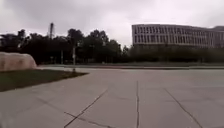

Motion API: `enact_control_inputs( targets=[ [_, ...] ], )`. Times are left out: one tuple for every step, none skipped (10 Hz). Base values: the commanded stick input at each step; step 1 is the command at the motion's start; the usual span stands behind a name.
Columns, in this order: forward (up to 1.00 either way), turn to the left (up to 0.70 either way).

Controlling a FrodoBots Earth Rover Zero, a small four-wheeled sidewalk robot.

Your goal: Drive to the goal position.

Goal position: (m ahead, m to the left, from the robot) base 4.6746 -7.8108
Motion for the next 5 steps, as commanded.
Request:
enact_control_inputs(
  targets=[
    [0.70, -0.21],
    [0.70, -0.11],
    [0.70, -0.01],
    [0.70, 0.00],
    [0.70, 0.00]
  ],
)
